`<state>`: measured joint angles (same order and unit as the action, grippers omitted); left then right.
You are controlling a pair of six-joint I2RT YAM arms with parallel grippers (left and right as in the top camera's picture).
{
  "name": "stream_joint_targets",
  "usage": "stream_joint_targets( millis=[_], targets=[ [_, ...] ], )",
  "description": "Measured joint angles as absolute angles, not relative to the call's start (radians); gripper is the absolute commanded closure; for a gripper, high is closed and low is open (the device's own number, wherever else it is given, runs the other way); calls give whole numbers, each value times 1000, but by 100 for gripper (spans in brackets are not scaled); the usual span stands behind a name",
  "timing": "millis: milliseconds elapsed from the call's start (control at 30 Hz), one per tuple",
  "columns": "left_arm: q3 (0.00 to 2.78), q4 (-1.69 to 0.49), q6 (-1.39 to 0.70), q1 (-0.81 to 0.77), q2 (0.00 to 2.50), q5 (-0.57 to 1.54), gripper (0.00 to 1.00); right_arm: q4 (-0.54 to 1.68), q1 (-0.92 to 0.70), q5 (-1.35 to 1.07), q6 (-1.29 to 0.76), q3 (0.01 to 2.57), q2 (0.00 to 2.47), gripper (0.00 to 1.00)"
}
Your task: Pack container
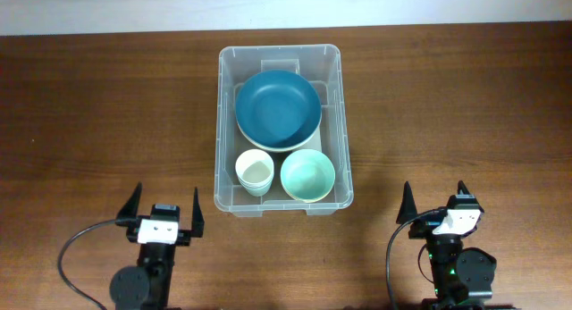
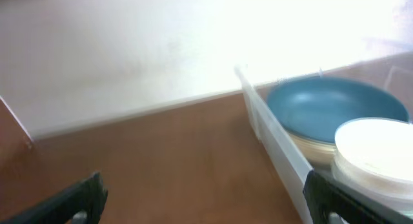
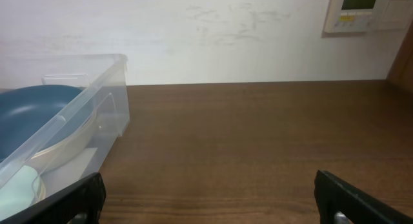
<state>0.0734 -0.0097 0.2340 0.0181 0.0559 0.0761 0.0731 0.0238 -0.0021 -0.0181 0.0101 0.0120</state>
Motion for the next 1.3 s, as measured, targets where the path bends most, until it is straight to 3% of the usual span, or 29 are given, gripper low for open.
stream_joint_targets(
  millis=[233,367,1300],
  targets=[
    [25,9,361,16,14,80,0,73,24,-2,-18,10,12,1],
    [15,-71,363,13,13,83,0,73,24,-2,-18,10,12,1],
    [16,-71,363,13,13,83,0,73,24,-2,-18,10,12,1]
  ],
)
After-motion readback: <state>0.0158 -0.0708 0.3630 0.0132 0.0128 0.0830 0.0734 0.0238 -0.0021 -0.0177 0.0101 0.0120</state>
